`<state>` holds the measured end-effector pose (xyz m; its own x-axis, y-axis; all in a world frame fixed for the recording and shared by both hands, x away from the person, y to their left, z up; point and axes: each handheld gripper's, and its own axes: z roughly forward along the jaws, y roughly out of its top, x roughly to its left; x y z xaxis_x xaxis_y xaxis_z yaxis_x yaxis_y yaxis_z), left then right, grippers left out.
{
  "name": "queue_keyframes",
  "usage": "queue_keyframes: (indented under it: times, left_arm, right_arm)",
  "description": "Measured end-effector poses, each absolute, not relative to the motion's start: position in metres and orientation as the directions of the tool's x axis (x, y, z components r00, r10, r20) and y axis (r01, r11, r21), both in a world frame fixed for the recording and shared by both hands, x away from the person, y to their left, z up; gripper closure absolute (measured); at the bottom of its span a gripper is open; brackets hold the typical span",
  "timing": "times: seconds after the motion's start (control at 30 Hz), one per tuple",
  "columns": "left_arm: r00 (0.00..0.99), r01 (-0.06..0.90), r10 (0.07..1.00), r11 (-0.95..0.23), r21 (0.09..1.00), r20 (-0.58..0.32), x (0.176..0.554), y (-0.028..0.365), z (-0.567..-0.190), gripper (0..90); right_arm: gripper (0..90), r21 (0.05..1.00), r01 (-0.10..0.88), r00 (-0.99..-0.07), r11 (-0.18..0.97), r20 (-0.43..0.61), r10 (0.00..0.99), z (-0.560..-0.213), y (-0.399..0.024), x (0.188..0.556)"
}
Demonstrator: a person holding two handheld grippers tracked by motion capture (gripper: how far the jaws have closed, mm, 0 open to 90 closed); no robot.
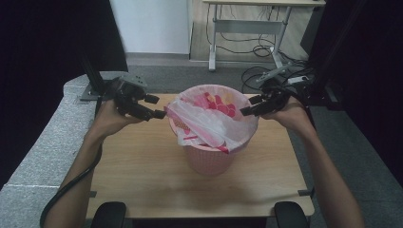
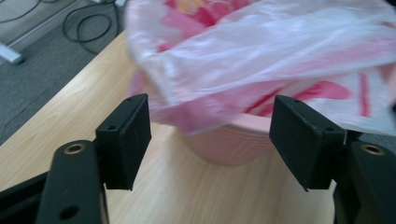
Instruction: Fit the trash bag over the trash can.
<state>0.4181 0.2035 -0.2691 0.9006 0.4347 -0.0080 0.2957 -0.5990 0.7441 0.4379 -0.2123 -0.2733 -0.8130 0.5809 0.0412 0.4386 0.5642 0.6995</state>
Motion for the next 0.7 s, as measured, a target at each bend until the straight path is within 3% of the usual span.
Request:
queue_keyframes:
  times: [0.43,0.7]
  left_arm:
    - [0.91,0.285,0.414,-0.658,0.697,0.018,0.432,0.183,-0.285,22.9]
    - [0.917,0.315,0.393,-0.613,0.724,-0.067,0.44,0.189,-0.295,30.6]
  right_arm:
    - [35.0,0.689,0.297,-0.931,0.661,0.056,0.36,-0.276,-0.146,0.388]
    - [30.6,0.673,0.269,-0.951,0.689,0.073,0.299,-0.281,-0.141,0.359]
